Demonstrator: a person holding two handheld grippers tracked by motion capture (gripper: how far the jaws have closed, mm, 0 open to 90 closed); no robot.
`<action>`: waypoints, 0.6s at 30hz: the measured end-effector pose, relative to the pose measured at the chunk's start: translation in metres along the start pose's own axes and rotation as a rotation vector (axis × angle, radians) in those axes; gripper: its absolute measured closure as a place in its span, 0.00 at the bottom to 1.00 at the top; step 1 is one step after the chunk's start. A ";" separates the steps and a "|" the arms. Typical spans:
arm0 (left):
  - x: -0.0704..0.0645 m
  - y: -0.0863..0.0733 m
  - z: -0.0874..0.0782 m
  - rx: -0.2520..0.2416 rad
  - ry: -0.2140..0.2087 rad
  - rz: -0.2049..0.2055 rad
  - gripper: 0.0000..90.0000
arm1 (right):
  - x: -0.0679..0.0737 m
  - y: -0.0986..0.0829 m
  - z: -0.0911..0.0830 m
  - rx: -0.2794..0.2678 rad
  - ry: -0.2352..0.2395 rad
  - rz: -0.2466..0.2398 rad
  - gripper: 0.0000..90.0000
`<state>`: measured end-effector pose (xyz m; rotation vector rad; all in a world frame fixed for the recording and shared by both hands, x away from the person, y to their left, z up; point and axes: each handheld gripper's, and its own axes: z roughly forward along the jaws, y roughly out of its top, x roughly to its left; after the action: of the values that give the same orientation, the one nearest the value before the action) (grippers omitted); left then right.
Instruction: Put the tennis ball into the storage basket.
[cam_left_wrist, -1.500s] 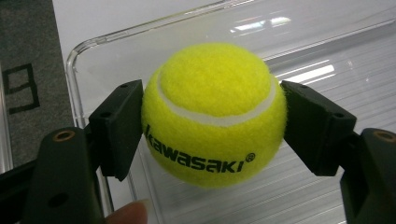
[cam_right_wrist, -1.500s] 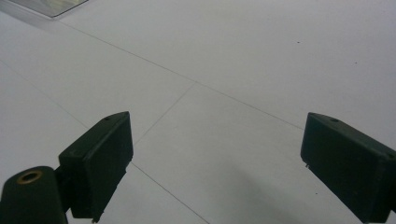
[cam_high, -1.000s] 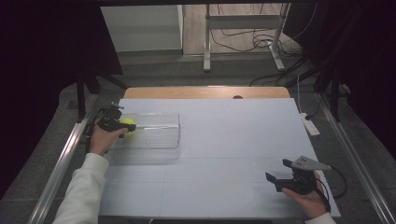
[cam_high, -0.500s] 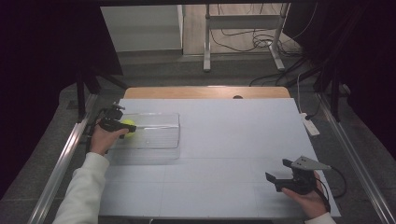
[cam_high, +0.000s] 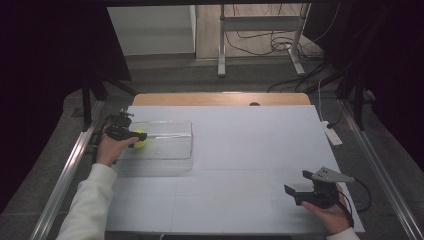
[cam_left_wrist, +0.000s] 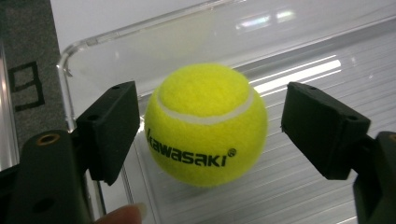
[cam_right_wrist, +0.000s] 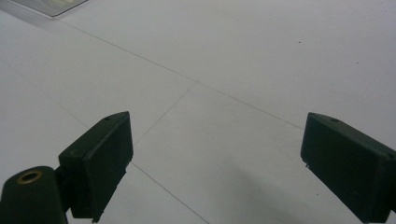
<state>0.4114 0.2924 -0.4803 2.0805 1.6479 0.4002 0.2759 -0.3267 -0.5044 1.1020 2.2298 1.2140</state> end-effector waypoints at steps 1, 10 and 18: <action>0.000 0.000 -0.001 -0.001 -0.007 0.001 0.20 | 0.000 0.000 0.000 0.000 0.000 0.000 0.10; -0.001 0.000 -0.006 -0.022 -0.018 0.007 0.17 | 0.000 0.000 0.000 0.000 0.000 0.000 0.10; -0.003 0.001 -0.012 -0.037 -0.019 0.013 0.17 | 0.000 0.000 0.000 -0.001 -0.001 0.000 0.10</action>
<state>0.4054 0.2915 -0.4697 2.0627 1.6052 0.4111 0.2757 -0.3266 -0.5041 1.1024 2.2285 1.2147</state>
